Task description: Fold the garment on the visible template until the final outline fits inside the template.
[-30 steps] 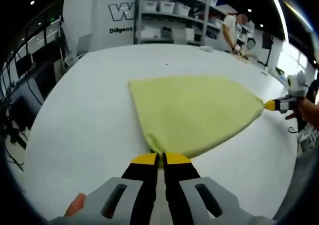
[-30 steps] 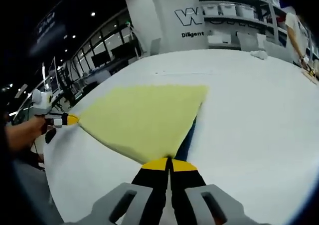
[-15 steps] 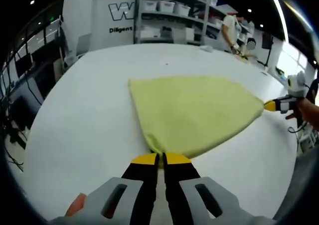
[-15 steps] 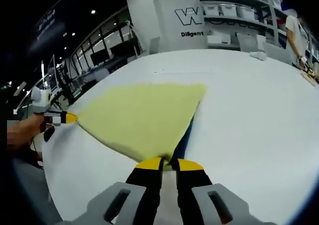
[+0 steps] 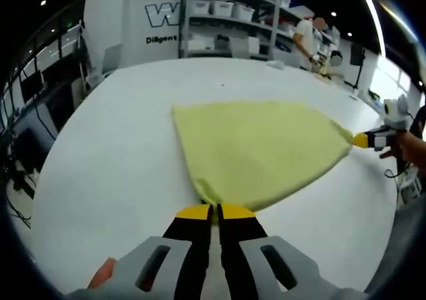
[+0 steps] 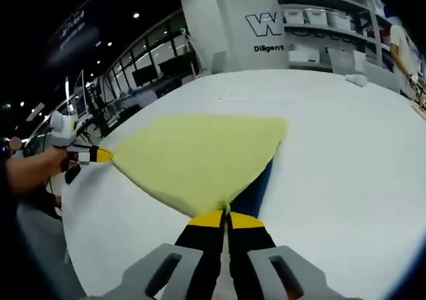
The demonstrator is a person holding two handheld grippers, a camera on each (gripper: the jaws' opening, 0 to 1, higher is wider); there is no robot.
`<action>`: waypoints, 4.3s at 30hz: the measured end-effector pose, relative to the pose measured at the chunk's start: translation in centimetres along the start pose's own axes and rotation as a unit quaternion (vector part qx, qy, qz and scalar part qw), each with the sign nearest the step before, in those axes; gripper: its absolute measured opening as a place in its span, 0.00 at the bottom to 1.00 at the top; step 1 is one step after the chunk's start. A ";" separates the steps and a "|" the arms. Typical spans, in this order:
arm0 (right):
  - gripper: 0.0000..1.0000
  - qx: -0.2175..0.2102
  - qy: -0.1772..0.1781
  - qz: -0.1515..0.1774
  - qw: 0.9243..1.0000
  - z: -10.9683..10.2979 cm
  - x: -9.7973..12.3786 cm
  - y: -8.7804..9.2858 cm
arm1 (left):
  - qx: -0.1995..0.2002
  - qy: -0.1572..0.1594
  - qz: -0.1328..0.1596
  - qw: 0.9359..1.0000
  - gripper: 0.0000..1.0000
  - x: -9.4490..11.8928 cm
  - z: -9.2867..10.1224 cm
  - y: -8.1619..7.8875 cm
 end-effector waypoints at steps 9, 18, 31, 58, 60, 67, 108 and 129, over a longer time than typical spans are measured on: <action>0.00 0.019 0.029 0.005 0.999 0.5 0.8 -0.8 | -0.007 -0.008 0.001 1.000 0.00 0.7 -0.5 -0.5; 0.00 0.022 0.047 -0.008 0.999 0.8 0.7 -0.4 | -0.012 -0.017 -0.007 1.000 0.00 1.1 -1.1 -0.1; 0.00 0.050 0.080 -0.052 0.994 1.2 -0.1 0.6 | -0.039 -0.011 -0.032 0.999 0.00 0.4 -0.7 1.0; 0.00 0.072 0.076 -0.131 0.986 -1.4 4.1 3.6 | -0.060 0.017 -0.038 0.997 0.00 4.0 1.3 4.0; 0.00 0.074 0.076 -0.133 0.985 -1.5 4.3 3.6 | -0.061 0.019 -0.038 0.997 0.00 4.3 1.4 4.2; 0.00 0.079 0.080 -0.143 0.983 -1.7 4.3 4.0 | -0.064 0.021 -0.039 0.997 0.00 4.5 1.5 4.5; 0.36 0.102 0.100 -0.053 0.988 -4.2 6.8 1.2 | -0.041 0.008 0.019 0.999 0.46 6.7 2.1 3.0; 0.75 0.106 0.066 0.062 0.990 -10.1 11.8 0.3 | -0.026 0.027 0.130 0.991 0.70 13.6 5.5 0.4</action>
Point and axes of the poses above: the point that each gripper's makers call its tool centre point, and the gripper's own axes: x roughly backward along the fingers, z roughly to its right, y roughly out of its underside, the point moved 10 cm from there along x, roughly backward along the fingers, and after that the axes turned 7 degrees about -x, right-handed, at the moved point
